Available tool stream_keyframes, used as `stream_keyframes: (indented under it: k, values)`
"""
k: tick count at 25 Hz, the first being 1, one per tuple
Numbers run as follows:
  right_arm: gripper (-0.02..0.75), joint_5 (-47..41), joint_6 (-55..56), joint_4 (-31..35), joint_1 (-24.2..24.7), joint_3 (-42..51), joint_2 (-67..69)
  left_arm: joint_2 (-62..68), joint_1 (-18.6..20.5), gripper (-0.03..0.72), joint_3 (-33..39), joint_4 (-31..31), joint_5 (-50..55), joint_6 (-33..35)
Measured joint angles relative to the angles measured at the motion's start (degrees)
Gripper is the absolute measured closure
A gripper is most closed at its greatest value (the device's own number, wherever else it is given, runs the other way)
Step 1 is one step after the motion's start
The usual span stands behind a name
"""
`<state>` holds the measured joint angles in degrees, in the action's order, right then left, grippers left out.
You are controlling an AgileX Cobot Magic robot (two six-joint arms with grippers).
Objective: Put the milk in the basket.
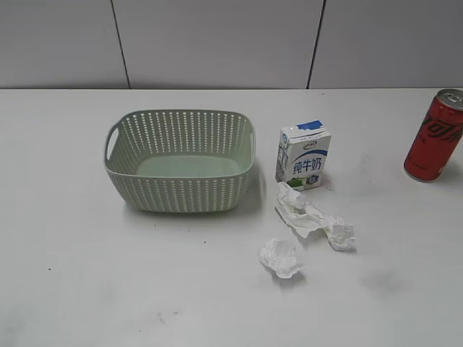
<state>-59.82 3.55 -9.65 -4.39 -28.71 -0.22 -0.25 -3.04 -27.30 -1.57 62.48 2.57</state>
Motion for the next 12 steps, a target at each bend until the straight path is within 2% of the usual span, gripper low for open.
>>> stream_keyframes:
  k: [12]
  values:
    - [0.155,0.0,0.0,0.0,0.0,0.0,0.0,0.0,0.0,0.125,0.0,0.0,0.0,0.0]
